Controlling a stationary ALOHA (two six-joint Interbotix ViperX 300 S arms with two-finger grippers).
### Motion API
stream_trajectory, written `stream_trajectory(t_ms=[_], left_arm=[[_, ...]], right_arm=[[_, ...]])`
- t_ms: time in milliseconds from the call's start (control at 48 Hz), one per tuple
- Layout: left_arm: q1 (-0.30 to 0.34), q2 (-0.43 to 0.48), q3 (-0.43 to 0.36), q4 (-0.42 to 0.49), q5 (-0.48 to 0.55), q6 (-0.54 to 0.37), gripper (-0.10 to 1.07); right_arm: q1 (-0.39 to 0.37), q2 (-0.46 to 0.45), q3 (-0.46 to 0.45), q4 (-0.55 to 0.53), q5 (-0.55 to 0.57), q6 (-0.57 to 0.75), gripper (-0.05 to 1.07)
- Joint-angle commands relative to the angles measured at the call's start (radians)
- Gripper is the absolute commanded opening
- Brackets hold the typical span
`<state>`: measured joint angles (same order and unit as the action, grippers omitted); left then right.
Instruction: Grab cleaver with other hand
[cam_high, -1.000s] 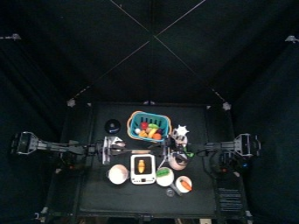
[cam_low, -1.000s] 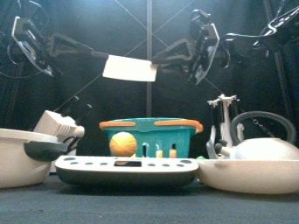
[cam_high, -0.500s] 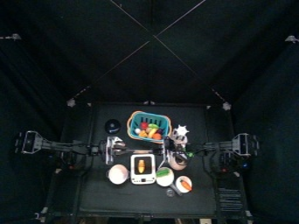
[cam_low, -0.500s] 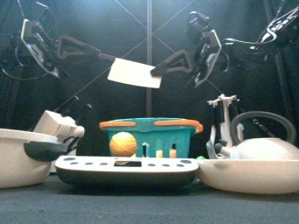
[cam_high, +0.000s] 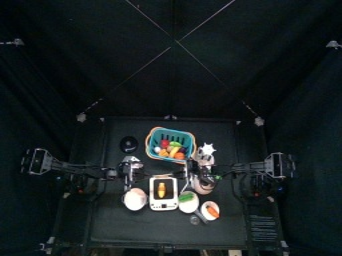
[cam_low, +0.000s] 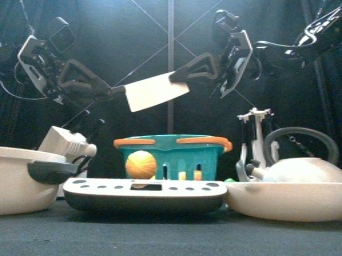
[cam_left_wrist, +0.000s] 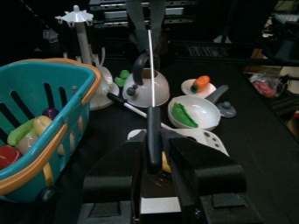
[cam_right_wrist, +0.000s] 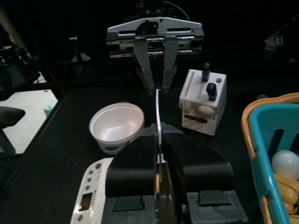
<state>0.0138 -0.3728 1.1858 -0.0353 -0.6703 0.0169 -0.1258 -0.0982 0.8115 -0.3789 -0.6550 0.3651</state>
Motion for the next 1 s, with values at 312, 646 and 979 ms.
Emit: stream_trajectory(t_ms=[312,646,979], left_arm=[[0.011,0.025,-0.035,-0.064,-0.006,0.006,0.4],[0.064,-0.031,-0.043,0.063,-0.005,0.008,0.37],[0.058,-0.032,-0.04,0.11,-0.005,0.006,0.37]], right_arm=[[0.006,-0.006,-0.009,0.008,-0.009,0.009,0.33],[0.035,-0.002,-0.003,0.051,0.063,0.008,0.33],[0.034,0.011,-0.025,0.052,0.094,0.009,0.33]])
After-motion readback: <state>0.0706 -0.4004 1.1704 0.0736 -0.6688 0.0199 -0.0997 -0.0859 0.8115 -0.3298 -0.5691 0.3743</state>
